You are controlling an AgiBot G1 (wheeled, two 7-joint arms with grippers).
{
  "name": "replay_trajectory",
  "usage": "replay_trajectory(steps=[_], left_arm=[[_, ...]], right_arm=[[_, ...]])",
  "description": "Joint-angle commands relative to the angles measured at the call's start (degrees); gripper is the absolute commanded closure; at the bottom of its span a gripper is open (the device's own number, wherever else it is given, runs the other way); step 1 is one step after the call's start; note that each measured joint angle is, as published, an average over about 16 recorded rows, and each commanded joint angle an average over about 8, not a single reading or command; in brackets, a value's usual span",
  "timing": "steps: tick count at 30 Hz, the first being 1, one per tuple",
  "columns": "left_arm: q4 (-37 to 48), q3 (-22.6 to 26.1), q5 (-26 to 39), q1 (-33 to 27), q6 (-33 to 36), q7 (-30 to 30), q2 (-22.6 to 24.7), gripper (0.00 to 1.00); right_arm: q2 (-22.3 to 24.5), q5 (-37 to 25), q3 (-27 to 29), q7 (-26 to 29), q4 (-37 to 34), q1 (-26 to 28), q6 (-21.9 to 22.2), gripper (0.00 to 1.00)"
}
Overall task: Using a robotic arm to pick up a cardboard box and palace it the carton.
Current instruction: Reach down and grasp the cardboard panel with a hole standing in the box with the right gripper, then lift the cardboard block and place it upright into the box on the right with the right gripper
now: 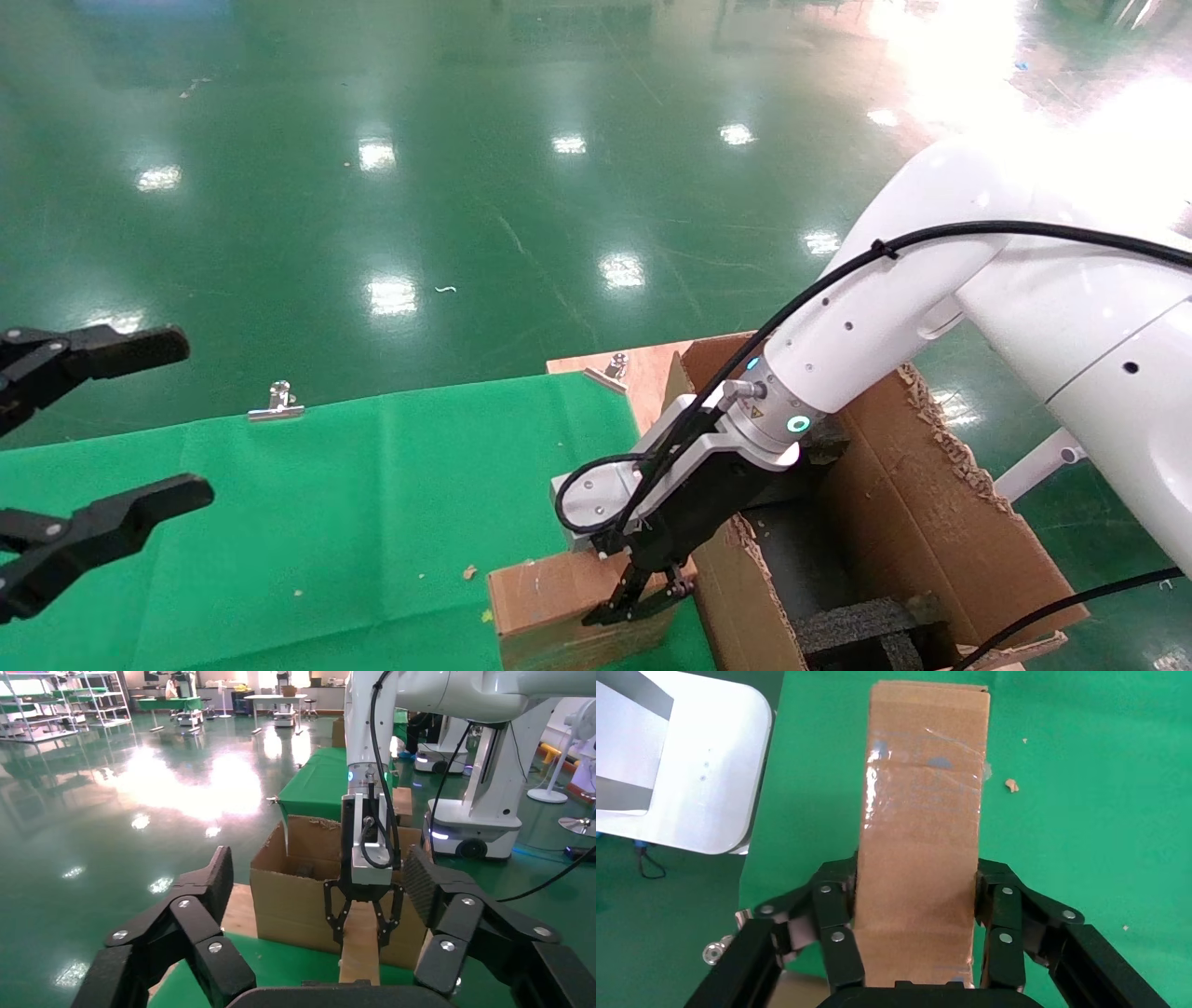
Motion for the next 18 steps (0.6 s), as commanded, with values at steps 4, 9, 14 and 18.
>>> replay_trajectory(steps=[4, 9, 14, 18], left_arm=[[0.0, 0.0, 0.0, 0.0, 0.0, 0.0, 0.0, 0.0], [0.0, 0.0, 0.0, 0.0, 0.0, 0.0, 0.0, 0.0], [0.0, 0.0, 0.0, 0.0, 0.0, 0.0, 0.0, 0.0], [0.0, 0.0, 0.0, 0.0, 0.0, 0.0, 0.0, 0.0]], right_arm=[[0.36, 0.52, -0.37, 0.15, -0.26, 1.05, 0.0, 1.0], [1.06, 2.35, -1.41, -0.25, -1.81, 5.95, -0.54, 1.0], [1.72, 5.64, -2.91, -0.8, -4.32, 12.88, -0.93, 1.0], [2.21, 8.52, -4.73, -1.71, -6.12, 18.68, -1.06, 1.0]])
